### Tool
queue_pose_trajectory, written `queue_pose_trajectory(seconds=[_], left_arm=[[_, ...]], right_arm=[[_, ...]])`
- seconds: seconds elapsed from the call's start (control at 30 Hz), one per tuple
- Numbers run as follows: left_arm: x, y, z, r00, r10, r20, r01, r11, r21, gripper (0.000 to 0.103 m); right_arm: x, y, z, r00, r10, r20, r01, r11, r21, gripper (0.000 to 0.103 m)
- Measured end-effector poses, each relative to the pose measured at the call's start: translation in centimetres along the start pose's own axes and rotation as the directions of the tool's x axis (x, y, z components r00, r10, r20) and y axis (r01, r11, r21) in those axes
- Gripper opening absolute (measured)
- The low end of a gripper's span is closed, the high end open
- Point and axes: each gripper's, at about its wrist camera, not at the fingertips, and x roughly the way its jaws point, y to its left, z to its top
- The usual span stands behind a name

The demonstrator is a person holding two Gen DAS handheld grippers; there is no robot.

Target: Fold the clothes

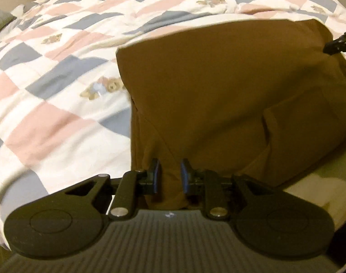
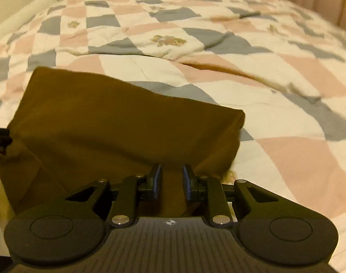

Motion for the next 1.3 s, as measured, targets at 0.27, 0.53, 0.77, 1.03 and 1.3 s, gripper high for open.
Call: queue_pose_trajectory(seconds=[0.27, 0.53, 0.77, 1.03, 1.3], left_arm=[[-1.3, 0.8, 1.4, 0.991, 0.125, -0.036, -0.128, 0.986, -0.105, 0.017], [-6.1, -10.2, 5.3, 0.967, 0.252, 0.027, -0.244, 0.954, -0.176, 0.016], [-3.6, -25.3, 8.0, 0.972, 0.208, 0.111, -0.191, 0.971, -0.145, 0.022], [-2.8, -29.6, 6.5, 0.949, 0.316, 0.005, -0.306, 0.924, -0.228, 0.022], [-3.8, -36.3, 5.1, 0.907, 0.42, 0.033, -0.421, 0.907, 0.019, 0.035]], right_arm=[[1.3, -1.4, 3.6, 0.999, -0.012, -0.029, 0.008, 0.989, -0.149, 0.03], [-0.4, -3.6, 5.6, 0.975, 0.22, -0.007, -0.209, 0.915, -0.344, 0.031], [3.9, -5.5, 3.1, 0.951, 0.279, -0.131, -0.301, 0.751, -0.588, 0.035], [-1.1, -6.0, 1.0, 0.917, 0.384, -0.106, -0.307, 0.513, -0.802, 0.041], [-3.8, -6.2, -12.1, 0.88, 0.462, -0.109, -0.027, -0.18, -0.983, 0.08]])
